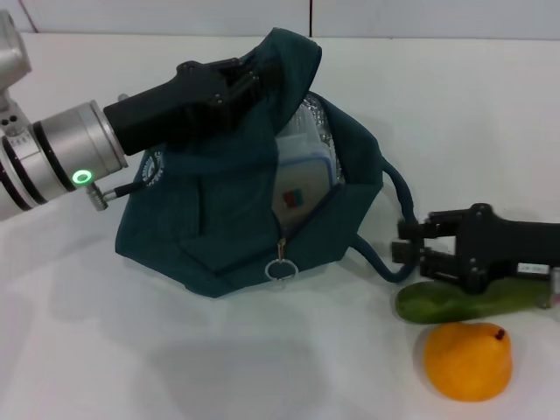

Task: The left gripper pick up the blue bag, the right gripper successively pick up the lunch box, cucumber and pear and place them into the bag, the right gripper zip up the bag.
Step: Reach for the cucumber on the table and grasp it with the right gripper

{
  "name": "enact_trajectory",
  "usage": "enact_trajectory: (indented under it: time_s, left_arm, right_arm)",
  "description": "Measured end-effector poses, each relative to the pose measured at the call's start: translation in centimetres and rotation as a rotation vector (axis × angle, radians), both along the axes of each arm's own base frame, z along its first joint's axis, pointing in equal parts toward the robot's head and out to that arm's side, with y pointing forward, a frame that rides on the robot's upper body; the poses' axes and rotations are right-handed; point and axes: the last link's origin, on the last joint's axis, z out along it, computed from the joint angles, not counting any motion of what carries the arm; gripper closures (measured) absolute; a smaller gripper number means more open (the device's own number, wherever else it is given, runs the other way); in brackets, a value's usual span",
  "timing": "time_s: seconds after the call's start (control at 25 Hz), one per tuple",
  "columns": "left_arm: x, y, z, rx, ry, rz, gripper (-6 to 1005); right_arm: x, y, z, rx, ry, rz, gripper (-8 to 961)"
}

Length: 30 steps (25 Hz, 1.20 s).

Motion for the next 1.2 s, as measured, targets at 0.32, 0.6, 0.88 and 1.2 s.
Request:
enact_trajectory:
  time_s: [0.32, 0.6, 0.88, 1.2]
  left_arm:
    - [0.3, 0.2, 0.0, 0.002, 0.001, -0.006, 900]
    - [0.6, 0.5, 0.1, 0.002, 0.001, -0.015, 900]
    - [0.6, 0.5, 0.1, 0.004, 0.003, -0.016, 900]
    - [0.6, 0.5, 0.1, 0.004, 0.002, -0.018, 900]
  right_arm:
    - [-1.0, 1.2, -1.8, 0.003, -0.062, 0.006, 587]
    - [-1.5, 1.5, -3.1, -0.011, -0.112, 0.026, 413]
    - [-1.8, 1.4, -3.4, -0.023, -0.113, 0.035, 455]
    - [-2.1, 1.1, -4.1, -0.048, -0.119, 0.044, 644]
